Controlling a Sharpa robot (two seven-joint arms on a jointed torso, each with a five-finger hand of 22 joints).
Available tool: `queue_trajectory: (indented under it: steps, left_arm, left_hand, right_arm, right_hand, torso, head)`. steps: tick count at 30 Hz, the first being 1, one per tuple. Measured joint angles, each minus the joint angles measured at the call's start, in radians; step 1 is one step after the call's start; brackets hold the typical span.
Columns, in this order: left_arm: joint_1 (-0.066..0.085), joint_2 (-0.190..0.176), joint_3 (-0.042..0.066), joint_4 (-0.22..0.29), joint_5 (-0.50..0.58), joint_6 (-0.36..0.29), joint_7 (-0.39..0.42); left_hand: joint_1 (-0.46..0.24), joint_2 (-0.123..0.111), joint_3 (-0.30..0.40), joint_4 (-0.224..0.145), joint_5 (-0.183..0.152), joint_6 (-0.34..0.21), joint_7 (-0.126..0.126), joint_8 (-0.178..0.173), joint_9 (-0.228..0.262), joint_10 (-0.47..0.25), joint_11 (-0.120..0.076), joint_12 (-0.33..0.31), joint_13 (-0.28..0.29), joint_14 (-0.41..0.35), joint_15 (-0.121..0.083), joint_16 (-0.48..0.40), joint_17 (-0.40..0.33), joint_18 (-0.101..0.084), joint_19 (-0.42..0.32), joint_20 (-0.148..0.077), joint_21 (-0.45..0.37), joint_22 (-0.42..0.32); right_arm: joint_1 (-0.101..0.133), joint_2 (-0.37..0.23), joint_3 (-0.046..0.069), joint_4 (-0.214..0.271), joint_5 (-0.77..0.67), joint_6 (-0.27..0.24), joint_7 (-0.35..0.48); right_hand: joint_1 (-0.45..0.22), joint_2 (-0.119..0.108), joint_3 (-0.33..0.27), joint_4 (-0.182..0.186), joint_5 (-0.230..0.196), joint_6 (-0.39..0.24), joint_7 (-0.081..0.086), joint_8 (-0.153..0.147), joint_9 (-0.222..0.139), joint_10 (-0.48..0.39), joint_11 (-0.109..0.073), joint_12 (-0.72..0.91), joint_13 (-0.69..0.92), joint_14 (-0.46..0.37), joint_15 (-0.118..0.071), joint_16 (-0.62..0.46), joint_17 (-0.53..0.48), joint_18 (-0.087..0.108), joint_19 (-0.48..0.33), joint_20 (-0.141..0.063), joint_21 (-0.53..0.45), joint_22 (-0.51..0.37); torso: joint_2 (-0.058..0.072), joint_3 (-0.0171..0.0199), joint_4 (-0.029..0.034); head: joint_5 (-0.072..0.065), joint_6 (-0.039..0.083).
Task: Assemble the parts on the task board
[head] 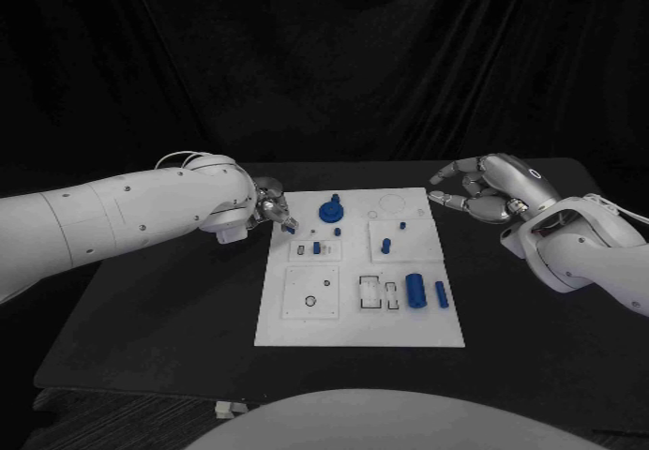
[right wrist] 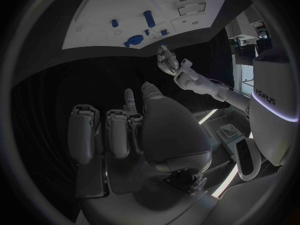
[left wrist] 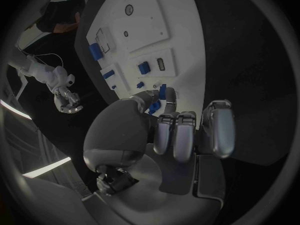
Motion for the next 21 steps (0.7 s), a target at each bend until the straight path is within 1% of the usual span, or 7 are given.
queue_trajectory:
  steps: [2, 6, 9, 10, 15, 21]
  left_arm:
    - [0.000, -0.012, 0.000, 0.031, 0.005, -0.007, -0.013]
    - [0.001, -0.030, -0.001, 0.077, 0.027, -0.009, -0.034]
    - [0.001, -0.038, -0.001, 0.099, 0.045, -0.007, -0.048]
    - [0.001, -0.040, -0.001, 0.105, 0.050, -0.006, -0.052]
    - [-0.002, -0.042, -0.001, 0.120, 0.071, 0.002, -0.067]
    - [-0.012, -0.041, -0.001, 0.113, 0.086, 0.003, -0.074]
  left_hand:
    - [-0.003, 0.001, 0.001, 0.001, 0.000, 0.000, 0.000, 0.000, 0.000, 0.000, 0.000, 0.000, 0.000, 0.000, 0.000, 0.000, 0.000, 0.000, 0.000, 0.000, -0.005, 0.000]
    - [-0.003, 0.001, 0.001, 0.001, 0.000, 0.000, 0.000, 0.000, 0.002, 0.000, 0.000, 0.000, 0.000, 0.000, 0.000, 0.000, 0.000, 0.000, 0.000, 0.000, -0.005, 0.000]
    - [-0.004, 0.001, 0.001, 0.001, -0.004, 0.002, 0.002, 0.000, 0.002, 0.000, 0.000, 0.000, 0.000, 0.000, 0.000, 0.000, 0.000, 0.000, 0.000, 0.000, -0.009, 0.000]
    - [-0.008, 0.006, 0.003, 0.003, -0.004, 0.002, 0.002, 0.000, 0.002, 0.000, 0.000, 0.000, 0.000, 0.000, 0.000, 0.000, 0.000, 0.000, 0.000, 0.000, -0.010, 0.000]
    - [-0.011, 0.003, 0.004, 0.004, -0.004, 0.002, 0.002, 0.000, 0.002, 0.000, 0.000, 0.000, 0.000, 0.000, 0.000, 0.000, 0.000, 0.000, 0.000, 0.000, -0.010, 0.000]
    - [-0.011, 0.003, 0.004, 0.004, -0.006, 0.003, 0.003, 0.000, 0.002, 0.000, 0.000, 0.000, 0.000, 0.000, 0.000, 0.000, 0.000, 0.000, 0.000, 0.000, -0.010, 0.000]
  right_arm:
    - [-0.001, 0.000, 0.000, 0.000, 0.000, 0.000, -0.001]
    - [-0.004, -0.001, 0.000, 0.001, 0.001, 0.000, -0.002]
    - [-0.005, -0.001, 0.000, 0.001, 0.002, 0.000, -0.002]
    - [-0.005, -0.001, 0.000, 0.001, 0.002, 0.000, -0.002]
    - [-0.006, -0.002, 0.000, 0.002, 0.002, 0.000, -0.002]
    - [-0.007, -0.001, 0.000, 0.002, 0.003, 0.000, -0.002]
  right_hand:
    - [0.000, 0.000, 0.000, 0.000, 0.000, 0.000, 0.000, 0.000, 0.000, 0.000, 0.000, 0.000, 0.000, 0.000, 0.000, 0.000, 0.000, 0.000, 0.000, 0.000, 0.000, 0.000]
    - [0.000, 0.000, 0.000, 0.000, 0.000, 0.000, 0.000, 0.000, 0.000, 0.000, 0.000, 0.000, 0.000, 0.000, 0.000, 0.000, 0.000, 0.000, 0.000, 0.000, 0.000, 0.000]
    - [0.000, 0.000, 0.000, 0.000, 0.000, 0.000, 0.000, 0.000, 0.000, 0.000, 0.000, 0.000, 0.000, 0.000, 0.000, 0.000, 0.000, 0.000, 0.000, 0.000, 0.000, 0.000]
    - [0.000, 0.000, 0.000, 0.000, 0.000, 0.000, 0.000, 0.000, 0.000, 0.000, 0.000, 0.000, 0.000, 0.000, 0.000, 0.000, 0.000, 0.000, 0.000, 0.000, 0.000, 0.000]
    - [0.000, 0.000, 0.000, 0.000, 0.000, 0.000, 0.000, 0.000, -0.001, 0.000, 0.000, 0.000, 0.000, 0.000, 0.000, 0.000, 0.000, 0.000, 0.000, 0.000, 0.000, 0.000]
    - [0.000, 0.000, 0.000, 0.000, 0.000, 0.000, 0.000, 0.000, -0.003, 0.000, 0.000, 0.000, 0.000, 0.000, 0.000, 0.000, 0.000, 0.000, 0.000, 0.000, 0.000, 0.000]
  torso:
    - [0.000, 0.0001, 0.0001]
    - [0.000, 0.0004, 0.0000]
    - [-0.001, 0.0010, -0.0001]
    - [-0.001, 0.0011, -0.0002]
    - [-0.001, 0.0007, -0.0003]
    - [-0.001, -0.0003, -0.0002]
  head:
    - [0.000, 0.000]
    - [0.003, 0.000]
    - [0.003, 0.000]
    - [0.003, 0.000]
    - [0.002, 0.000]
    - [0.002, 0.000]
